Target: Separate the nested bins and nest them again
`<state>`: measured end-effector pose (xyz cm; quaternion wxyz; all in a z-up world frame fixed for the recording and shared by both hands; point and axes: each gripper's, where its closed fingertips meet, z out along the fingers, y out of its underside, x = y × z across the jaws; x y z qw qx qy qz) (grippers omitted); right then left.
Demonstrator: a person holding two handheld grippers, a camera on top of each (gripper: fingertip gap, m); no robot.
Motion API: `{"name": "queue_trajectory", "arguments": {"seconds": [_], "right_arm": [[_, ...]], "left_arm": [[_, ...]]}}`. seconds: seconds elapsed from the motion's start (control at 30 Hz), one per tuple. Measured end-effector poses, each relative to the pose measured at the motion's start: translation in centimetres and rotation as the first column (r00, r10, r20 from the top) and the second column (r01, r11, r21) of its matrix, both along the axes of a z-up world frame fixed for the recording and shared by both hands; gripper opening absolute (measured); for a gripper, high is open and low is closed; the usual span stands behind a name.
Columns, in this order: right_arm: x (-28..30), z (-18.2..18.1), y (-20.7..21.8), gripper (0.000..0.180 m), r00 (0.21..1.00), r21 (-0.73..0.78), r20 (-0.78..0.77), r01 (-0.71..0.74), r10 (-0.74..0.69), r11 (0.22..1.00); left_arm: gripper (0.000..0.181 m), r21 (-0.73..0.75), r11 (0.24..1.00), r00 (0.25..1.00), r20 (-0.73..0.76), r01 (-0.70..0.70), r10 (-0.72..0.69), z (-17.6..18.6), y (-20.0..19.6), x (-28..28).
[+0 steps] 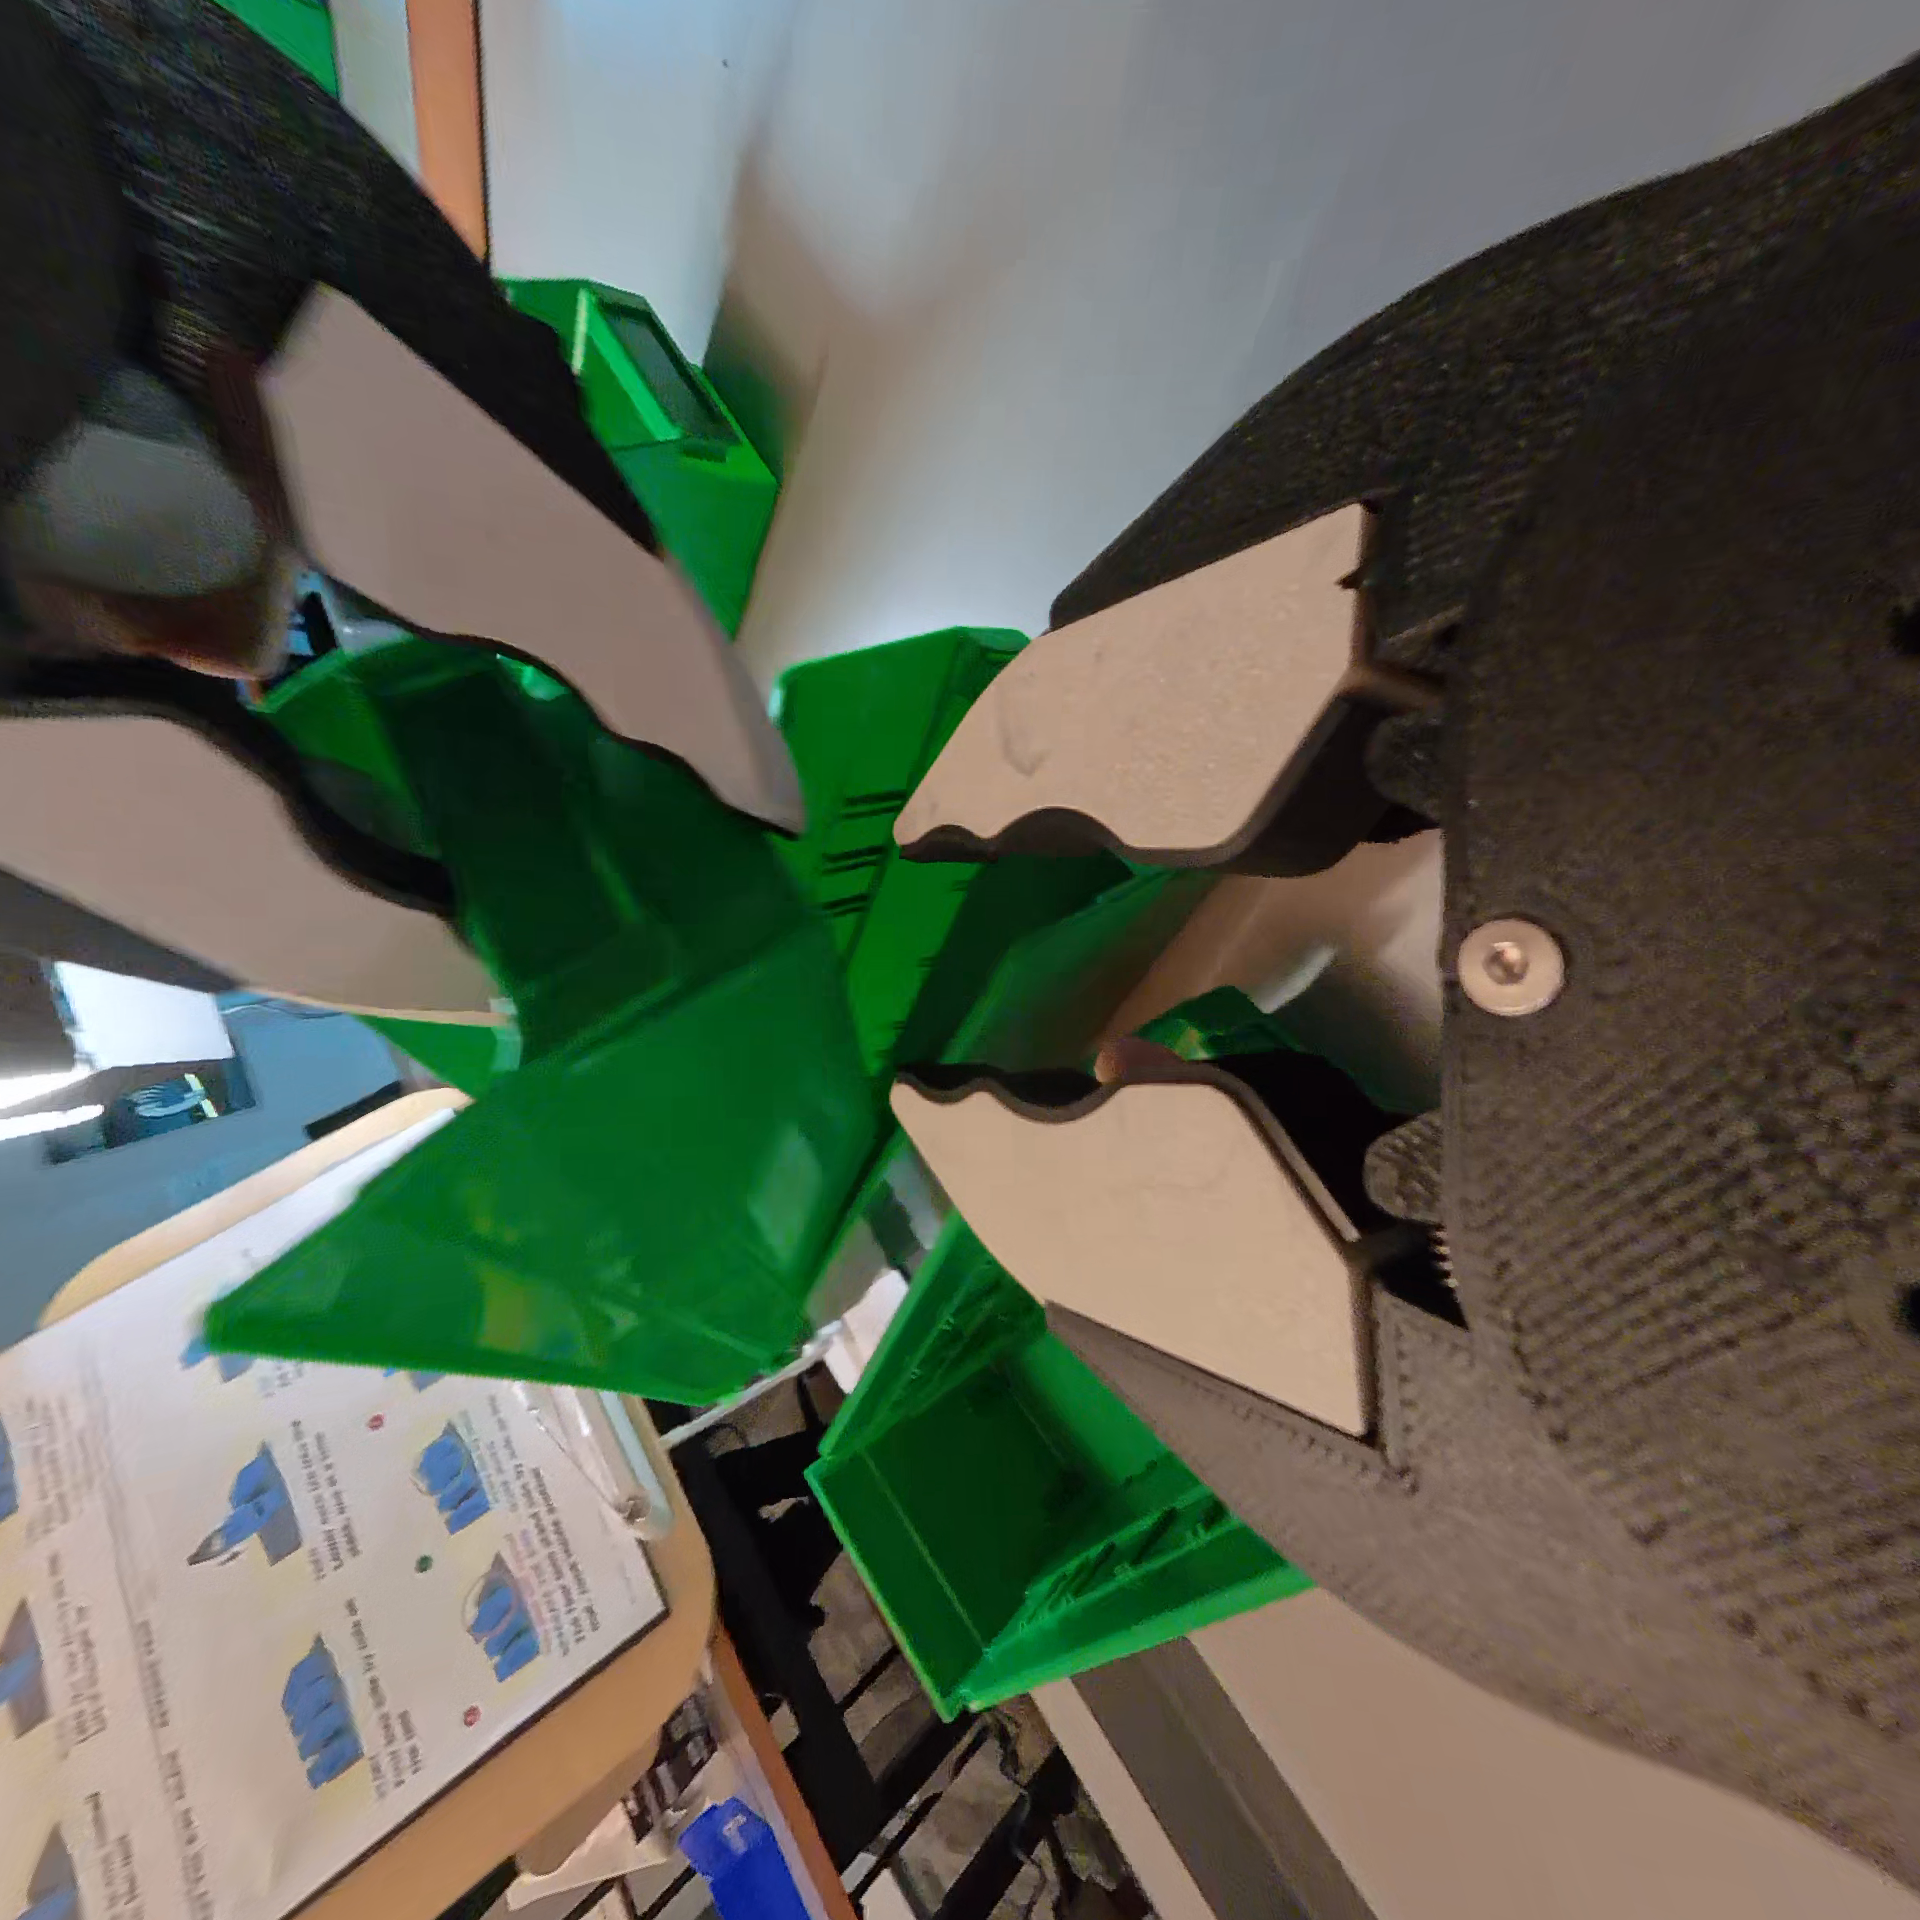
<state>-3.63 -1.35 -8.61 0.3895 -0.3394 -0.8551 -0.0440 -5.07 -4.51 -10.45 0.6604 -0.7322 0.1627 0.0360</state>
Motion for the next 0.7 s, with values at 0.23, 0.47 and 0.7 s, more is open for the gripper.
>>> {"name": "queue_trajectory", "arguments": {"seconds": [0.23, 0.47, 0.7], "right_arm": [[0.1, 4.8, -0.5, 0.048, 0.999, -0.158, -0.04, -0.029, 0.023, 0.987], [1.4, 9.5, -1.0, 0.048, 0.995, -0.231, -0.084, -0.072, 0.054, 0.97], [2.6, 11.9, -0.5, 0.048, 0.995, -0.263, -0.072, -0.091, 0.075, 0.96]], "left_arm": [[0.036, -0.141, 0.99, 1.0, -0.009, -0.027, 0.026, -3.3, 0.4, -0.8], [0.026, -0.163, 0.986, 0.998, 0.03, -0.043, 0.049, -4.0, 0.6, -0.9], [0.02, -0.202, 0.978, 0.998, 0.034, -0.051, 0.059, -4.7, 0.9, -0.5]]}}
